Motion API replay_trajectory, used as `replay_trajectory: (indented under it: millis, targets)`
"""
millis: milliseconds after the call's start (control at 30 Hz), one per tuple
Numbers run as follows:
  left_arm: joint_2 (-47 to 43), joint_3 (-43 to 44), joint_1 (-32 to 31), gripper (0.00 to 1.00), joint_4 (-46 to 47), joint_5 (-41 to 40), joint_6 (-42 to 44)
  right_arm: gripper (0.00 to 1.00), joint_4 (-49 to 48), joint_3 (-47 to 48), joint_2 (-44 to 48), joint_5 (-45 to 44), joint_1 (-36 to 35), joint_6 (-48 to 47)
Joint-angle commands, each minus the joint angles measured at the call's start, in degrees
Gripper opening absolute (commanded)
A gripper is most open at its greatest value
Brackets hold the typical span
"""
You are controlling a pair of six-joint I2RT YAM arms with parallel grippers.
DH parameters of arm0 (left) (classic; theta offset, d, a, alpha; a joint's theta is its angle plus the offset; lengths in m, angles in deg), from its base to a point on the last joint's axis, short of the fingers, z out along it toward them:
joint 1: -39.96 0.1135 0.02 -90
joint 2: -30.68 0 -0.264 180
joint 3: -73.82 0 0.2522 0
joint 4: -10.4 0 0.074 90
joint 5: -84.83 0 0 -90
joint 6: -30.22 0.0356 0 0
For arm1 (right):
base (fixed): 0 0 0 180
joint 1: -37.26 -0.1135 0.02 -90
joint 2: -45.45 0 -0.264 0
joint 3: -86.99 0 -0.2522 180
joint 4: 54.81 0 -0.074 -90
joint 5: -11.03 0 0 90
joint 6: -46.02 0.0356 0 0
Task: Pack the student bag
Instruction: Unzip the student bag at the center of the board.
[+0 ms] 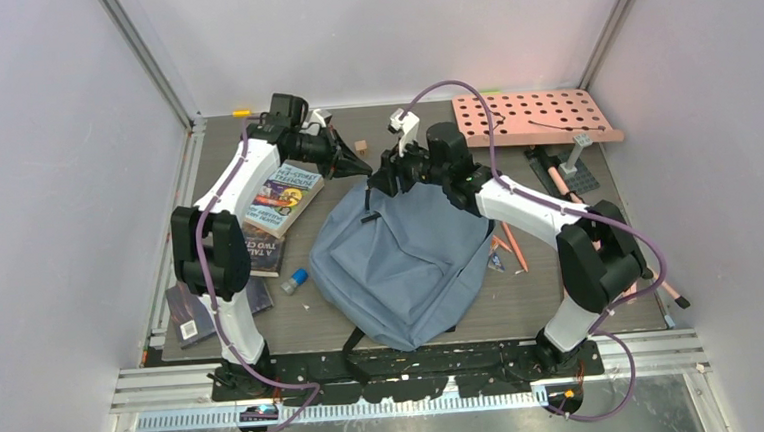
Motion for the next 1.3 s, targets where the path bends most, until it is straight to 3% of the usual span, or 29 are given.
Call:
replay_trajectory:
  millis: [0, 400, 867, 967, 1133, 1233, 1267]
  targets:
    - [-4.12, 0.65, 0.46, 0.0, 2.92, 3.6, -1.7, 0.51, -3.11, 2.2, -1.65, 2.62, -0.25, -2.0]
    - [-4.01, 1.34, 0.46, 0.0, 1.4, 4.2, -1.79, 0.57, -4.69, 4.47, -4.48, 1.26, -0.23, -4.8]
    - [-3.24, 2.83, 0.46, 0.0, 0.37, 4.77, -2.09, 0.54, -5.93, 7.0, -6.22, -0.93, -0.27, -5.59]
    - [-3.21, 3.08, 0.45, 0.0, 0.42, 4.83, -2.48, 0.47, -5.62, 8.75, -7.45, -1.14, -0.23, -5.46]
    - [-3.35, 2.93, 0.46, 0.0, 1.0, 4.42, -3.03, 0.24, -4.88, 9.04, -7.84, -1.31, -0.23, -5.19]
    - [-3.56, 2.46, 0.46, 0.0, 2.46, 3.93, -4.12, 0.04, -4.46, 8.91, -7.9, -1.33, -0.28, -5.03]
    - [-3.69, 2.35, 0.46, 0.0, 3.08, 3.67, -4.5, 0.02, -4.32, 8.9, -7.88, -1.33, -0.3, -4.87]
